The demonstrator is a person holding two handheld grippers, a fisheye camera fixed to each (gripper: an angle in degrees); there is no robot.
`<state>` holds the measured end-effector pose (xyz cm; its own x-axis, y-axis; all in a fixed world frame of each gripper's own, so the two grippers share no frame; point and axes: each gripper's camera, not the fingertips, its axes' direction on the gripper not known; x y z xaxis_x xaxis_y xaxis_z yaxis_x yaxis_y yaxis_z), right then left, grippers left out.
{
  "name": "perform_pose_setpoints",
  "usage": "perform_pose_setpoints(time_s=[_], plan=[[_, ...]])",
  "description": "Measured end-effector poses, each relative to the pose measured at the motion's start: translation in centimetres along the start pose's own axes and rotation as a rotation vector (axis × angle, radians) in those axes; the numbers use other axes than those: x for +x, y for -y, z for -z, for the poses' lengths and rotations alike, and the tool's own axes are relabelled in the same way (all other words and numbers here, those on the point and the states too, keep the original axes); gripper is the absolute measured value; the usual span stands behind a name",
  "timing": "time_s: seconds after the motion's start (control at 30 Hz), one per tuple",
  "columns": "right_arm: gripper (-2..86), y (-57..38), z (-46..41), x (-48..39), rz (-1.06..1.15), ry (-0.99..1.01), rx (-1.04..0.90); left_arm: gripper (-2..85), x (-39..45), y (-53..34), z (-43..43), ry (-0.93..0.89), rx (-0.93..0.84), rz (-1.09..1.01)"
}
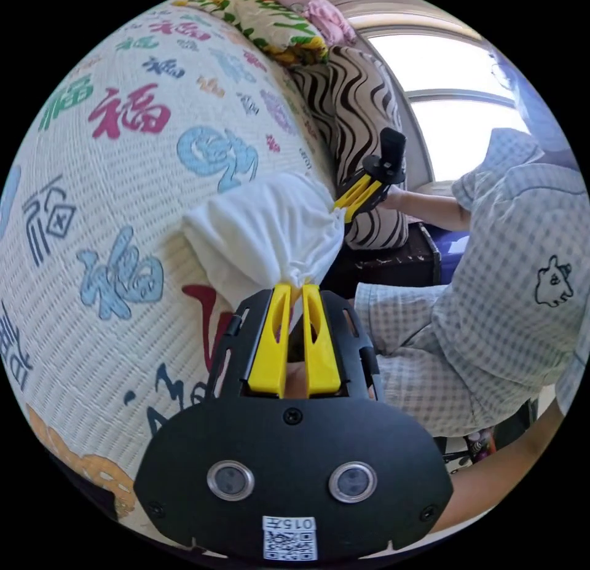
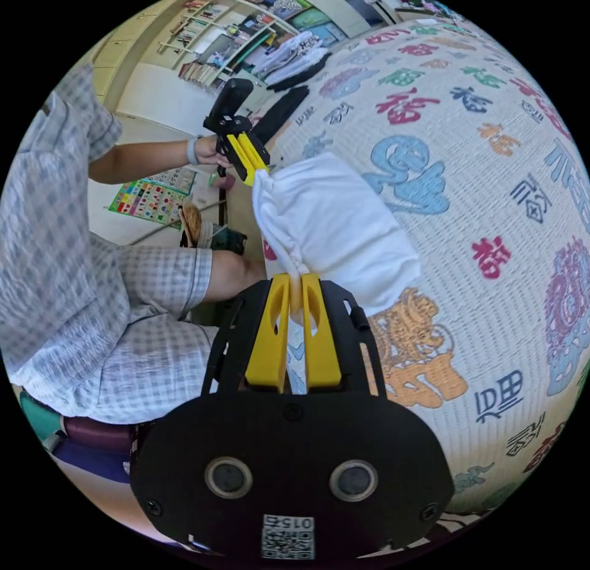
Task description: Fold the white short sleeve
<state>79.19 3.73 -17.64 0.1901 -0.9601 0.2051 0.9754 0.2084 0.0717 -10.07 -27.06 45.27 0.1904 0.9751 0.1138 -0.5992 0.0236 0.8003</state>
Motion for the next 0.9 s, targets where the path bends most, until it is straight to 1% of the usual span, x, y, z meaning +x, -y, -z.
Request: perform_pose_setpoints(time_s=[0.17,0.33,0.4,0.47,0.53,0.57,0.6,0.63,0.67,0.73,0.8,0.9], plan=[[5.3,-0.7,-3.8,0.3,-0.111,0.023,-0.057,2.2,0.2,-0.9,-3.6,0.064,-0.073,0.069],[3.6,-2.9,-3.0,0.3,-0.253,0.03,-0.035,2.2,1.5,-2.3,-3.1,0.142,-0.13,0.144],[2.9,-3.6,-2.0,0.3,-0.288,0.037,0.02,1.9,2.4,-2.5,-2.1,0.131,-0.089,0.162],[2.3,-3.2,-1.0,0.2,-0.282,0.062,0.104,1.6,4.3,-1.8,-0.7,0.077,0.044,0.145],[1.9,-2.1,-1.5,0.2,-0.25,0.066,0.112,1.5,5.4,-0.6,-1.0,0.012,0.119,0.124],[1.6,-1.1,-2.6,0.4,-0.236,0.071,0.088,1.7,5.5,0.4,-2.2,-0.004,0.12,0.122],[1.4,-0.6,-3.2,0.5,-0.234,0.075,0.073,1.7,5.4,0.9,-2.9,0.005,0.109,0.129],[1.0,0.1,-4.6,1.0,-0.249,0.071,0.041,1.6,4.9,1.6,-4.4,0.056,0.075,0.158],[0.6,0.4,-6.0,1.7,-0.285,0.084,0.012,1.1,4.1,2.0,-5.9,0.15,0.029,0.202],[0.1,0.1,-6.9,2.5,-0.323,0.153,-0.004,0.1,3.0,2.0,-7.4,0.229,-0.044,0.234],[0.2,-0.7,-6.3,2.7,-0.328,0.188,0.003,-0.2,2.8,1.9,-6.9,0.219,-0.048,0.242],[1.6,-2.4,-2.6,3.3,-0.383,0.152,0.096,0.3,3.2,1.4,-4.2,0.225,-0.007,0.254]])
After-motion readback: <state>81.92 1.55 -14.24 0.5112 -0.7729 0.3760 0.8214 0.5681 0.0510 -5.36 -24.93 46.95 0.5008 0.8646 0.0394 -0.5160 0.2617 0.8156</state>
